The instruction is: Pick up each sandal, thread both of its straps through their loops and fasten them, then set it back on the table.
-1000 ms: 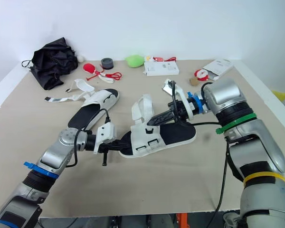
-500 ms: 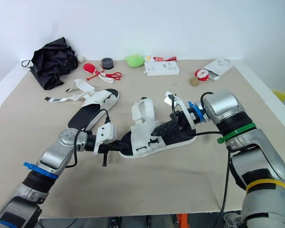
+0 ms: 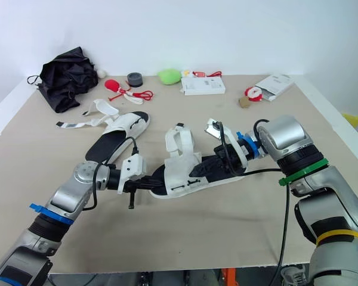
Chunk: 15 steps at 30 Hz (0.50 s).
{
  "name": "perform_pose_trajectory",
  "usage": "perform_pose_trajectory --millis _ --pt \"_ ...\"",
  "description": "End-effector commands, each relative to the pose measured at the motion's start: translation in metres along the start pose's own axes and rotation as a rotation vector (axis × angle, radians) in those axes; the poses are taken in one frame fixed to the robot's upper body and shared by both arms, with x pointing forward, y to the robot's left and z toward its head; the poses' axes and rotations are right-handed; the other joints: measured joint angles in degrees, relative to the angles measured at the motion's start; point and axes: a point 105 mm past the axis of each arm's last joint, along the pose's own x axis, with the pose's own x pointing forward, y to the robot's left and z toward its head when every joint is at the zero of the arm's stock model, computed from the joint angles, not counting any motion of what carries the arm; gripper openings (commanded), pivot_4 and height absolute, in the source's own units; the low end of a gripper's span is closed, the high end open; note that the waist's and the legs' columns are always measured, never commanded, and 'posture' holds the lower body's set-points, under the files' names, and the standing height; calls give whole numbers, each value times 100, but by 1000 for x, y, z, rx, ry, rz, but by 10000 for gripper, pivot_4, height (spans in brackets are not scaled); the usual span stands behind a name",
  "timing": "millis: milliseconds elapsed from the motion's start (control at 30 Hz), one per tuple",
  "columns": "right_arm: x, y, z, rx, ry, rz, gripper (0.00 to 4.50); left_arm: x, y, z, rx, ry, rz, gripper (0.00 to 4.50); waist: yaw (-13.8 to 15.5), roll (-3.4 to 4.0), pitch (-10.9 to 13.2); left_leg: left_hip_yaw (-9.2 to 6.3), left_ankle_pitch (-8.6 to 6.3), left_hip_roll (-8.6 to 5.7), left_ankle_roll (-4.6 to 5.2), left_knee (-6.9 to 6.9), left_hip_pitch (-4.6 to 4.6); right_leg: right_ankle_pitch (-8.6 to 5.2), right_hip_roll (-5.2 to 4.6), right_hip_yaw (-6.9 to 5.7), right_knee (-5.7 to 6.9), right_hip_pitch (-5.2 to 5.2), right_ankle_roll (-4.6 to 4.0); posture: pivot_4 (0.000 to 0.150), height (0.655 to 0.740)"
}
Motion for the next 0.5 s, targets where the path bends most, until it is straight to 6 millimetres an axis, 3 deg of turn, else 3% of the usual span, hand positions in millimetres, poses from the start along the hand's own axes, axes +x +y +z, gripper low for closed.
perform_pose_trajectory --millis 33,233,367,500 --pt "-3 3 -1 -1 -5 -1 252 9 -20 -32 -100 98 -77 0 0 0 0 0 0 0 0 0 0 0 0 0 0 0 0 1500 7400" --pt "-3 -17 6 15 -20 -123 252 8 -18 -32 -99 100 -80 0 -6 0 -2 1 -1 0 1 0 3 0 0 1 0 3 1 1500 7400" --pt "-11 -8 32 -21 -66 -116 252 9 -18 -32 -97 103 -87 0 -2 0 -2 3 1 0 1 2 6 2 2 0 1 2 3 1500 7400" --pt "-11 -9 34 -7 -37 -121 252 9 -18 -32 -101 105 -86 0 -2 0 -2 2 0 -2 1 2 4 1 2 2 1 3 2 1500 7400"
